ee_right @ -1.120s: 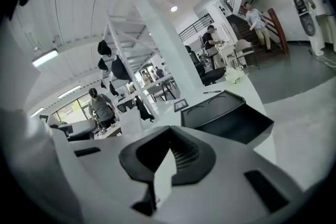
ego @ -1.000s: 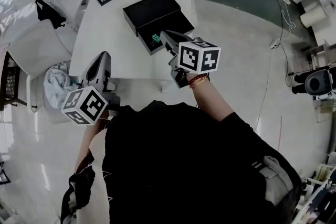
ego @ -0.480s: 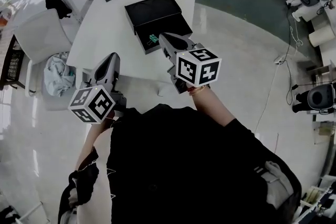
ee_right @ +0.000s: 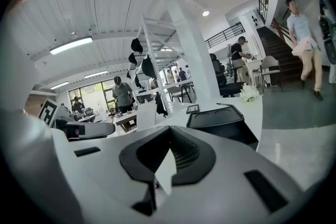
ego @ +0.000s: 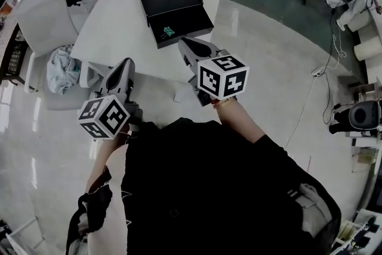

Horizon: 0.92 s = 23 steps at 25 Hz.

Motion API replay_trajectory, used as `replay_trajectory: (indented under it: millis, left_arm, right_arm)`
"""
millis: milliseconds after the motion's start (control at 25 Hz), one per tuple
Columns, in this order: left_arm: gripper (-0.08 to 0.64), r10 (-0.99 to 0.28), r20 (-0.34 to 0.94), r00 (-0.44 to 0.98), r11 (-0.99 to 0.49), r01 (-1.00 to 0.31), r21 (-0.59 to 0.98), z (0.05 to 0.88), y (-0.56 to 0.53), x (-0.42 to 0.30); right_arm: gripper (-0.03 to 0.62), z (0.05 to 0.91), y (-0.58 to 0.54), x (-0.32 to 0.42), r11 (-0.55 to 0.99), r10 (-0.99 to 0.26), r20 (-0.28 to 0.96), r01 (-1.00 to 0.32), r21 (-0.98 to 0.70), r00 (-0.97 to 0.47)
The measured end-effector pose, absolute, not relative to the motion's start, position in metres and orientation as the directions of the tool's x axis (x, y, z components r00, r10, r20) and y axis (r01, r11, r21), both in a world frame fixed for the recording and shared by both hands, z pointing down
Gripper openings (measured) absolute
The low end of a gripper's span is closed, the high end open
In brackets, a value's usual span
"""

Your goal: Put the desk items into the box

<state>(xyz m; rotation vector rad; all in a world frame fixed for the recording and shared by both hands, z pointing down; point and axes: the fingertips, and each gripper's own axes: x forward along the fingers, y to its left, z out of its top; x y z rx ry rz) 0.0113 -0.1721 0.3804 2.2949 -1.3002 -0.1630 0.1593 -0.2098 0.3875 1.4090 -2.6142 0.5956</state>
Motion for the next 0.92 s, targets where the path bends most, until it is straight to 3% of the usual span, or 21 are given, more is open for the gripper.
replay_trajectory:
  millis: [920]
  left_arm:
    - [0.011,-0.849,0.135,0.511,-0.408,-0.795,0.449,0.383,-0.143,0.023]
  right_arm:
    - [0.005,0.402,-0.185,0.173,0.516,-0.76,0.298,-0.815,-0.264,-0.578]
